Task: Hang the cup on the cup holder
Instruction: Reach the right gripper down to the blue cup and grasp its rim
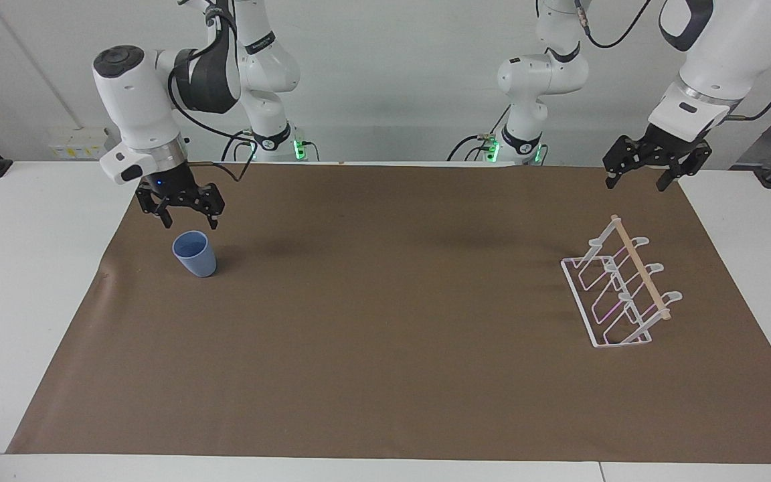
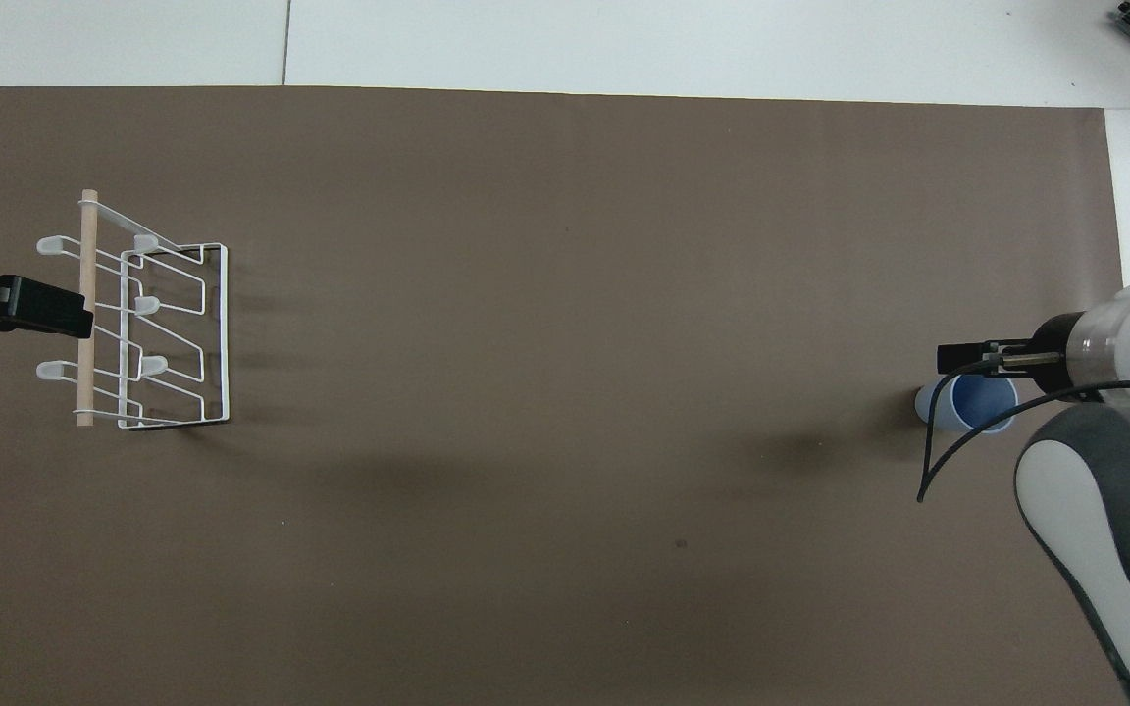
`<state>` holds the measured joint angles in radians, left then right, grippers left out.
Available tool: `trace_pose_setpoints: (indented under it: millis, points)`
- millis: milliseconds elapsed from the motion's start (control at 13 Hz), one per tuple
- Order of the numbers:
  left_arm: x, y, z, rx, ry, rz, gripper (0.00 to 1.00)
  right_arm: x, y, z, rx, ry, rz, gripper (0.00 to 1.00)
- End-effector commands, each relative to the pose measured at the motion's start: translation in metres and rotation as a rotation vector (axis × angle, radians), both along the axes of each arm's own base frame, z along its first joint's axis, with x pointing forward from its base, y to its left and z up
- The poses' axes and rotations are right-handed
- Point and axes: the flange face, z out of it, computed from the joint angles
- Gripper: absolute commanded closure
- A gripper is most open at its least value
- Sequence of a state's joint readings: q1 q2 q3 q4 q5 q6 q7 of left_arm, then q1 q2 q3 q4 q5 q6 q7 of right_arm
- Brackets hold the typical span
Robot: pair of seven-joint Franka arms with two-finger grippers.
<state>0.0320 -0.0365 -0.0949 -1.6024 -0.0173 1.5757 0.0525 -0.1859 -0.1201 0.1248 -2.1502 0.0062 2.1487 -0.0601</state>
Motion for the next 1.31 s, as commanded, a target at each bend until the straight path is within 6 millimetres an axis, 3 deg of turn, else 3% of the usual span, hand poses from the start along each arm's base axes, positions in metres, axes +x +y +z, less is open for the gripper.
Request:
trace_pose_setpoints:
  millis: [0,615,923,1077,1231]
  points:
    - [-0.006,0.003,0.0,0.013,0.0,0.002,0.0,0.003,-0.002,-0.04,0.018,0.035,0.047,0.0]
    - [-0.006,0.003,0.0,0.013,0.0,0.002,0.0,-0.014,-0.003,-0.094,0.022,0.09,0.093,0.0]
    - [-0.006,0.003,-0.001,0.013,0.001,0.002,0.0,-0.023,-0.007,-0.107,0.028,0.125,0.067,0.0]
    - [-0.006,0.003,0.0,0.013,0.0,0.002,0.0,-0.023,-0.01,-0.106,0.028,0.122,0.07,0.63]
    - [-0.006,0.003,0.0,0.013,0.0,0.002,0.0,-0.019,-0.01,-0.104,0.027,0.117,0.073,1.0]
